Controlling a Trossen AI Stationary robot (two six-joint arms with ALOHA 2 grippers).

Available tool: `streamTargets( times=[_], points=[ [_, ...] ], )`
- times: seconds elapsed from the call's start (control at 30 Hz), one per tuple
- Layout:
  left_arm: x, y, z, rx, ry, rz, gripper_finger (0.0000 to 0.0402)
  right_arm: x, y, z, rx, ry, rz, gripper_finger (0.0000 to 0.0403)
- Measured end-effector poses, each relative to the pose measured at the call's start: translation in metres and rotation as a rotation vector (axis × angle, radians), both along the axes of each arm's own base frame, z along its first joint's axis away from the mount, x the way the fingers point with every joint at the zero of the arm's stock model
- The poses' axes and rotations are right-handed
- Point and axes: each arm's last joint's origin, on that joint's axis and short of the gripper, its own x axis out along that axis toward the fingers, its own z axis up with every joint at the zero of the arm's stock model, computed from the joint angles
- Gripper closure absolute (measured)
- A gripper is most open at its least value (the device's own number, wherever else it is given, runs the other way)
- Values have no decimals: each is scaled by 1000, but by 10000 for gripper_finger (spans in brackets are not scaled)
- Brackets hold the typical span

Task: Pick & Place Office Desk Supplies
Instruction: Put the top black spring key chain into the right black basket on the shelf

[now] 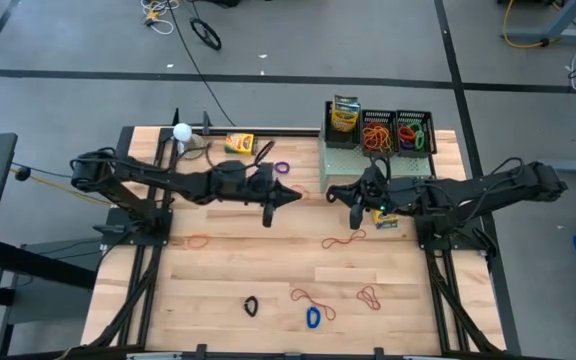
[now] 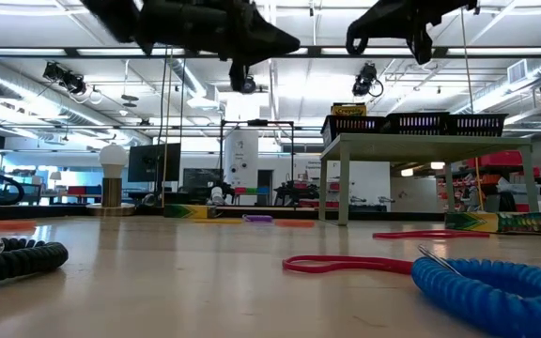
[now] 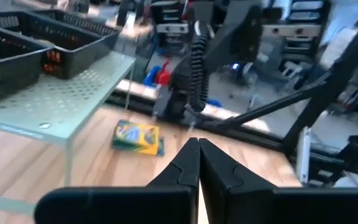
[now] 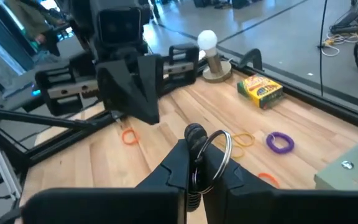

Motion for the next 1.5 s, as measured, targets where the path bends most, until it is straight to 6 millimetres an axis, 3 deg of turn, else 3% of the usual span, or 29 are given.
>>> streamTargets(
  times=[0.27, 0.5, 0.77, 0.93, 1.1, 1.27, 1.37, 1.5],
  points=[
    [-41, 7, -45, -181, -217, 64, 391, 2, 0, -2, -15, 14, 14, 350],
    [-58, 16, -57, -264, -273, 103, 376, -1, 1, 14, -41, 93, 50, 387],
    [-65, 15, -44, -69, -322, 101, 396, -30, -4, 68, -60, 343, 21, 381],
    [-66, 15, -41, -21, -329, 105, 388, -59, -14, 106, -80, 456, -109, 384],
    [-66, 15, -45, -41, -294, 107, 387, -78, -34, 130, -60, 579, -279, 384],
    [-65, 15, -46, -83, -286, 106, 392, -68, -61, 142, -48, 719, -470, 384],
    [-65, 15, -46, -82, -286, 100, 392, -50, -84, 137, -57, 793, -504, 384],
    [-65, 15, -46, -83, -285, 102, 391, -41, -130, 118, 50, 940, -624, 385]
  ],
)
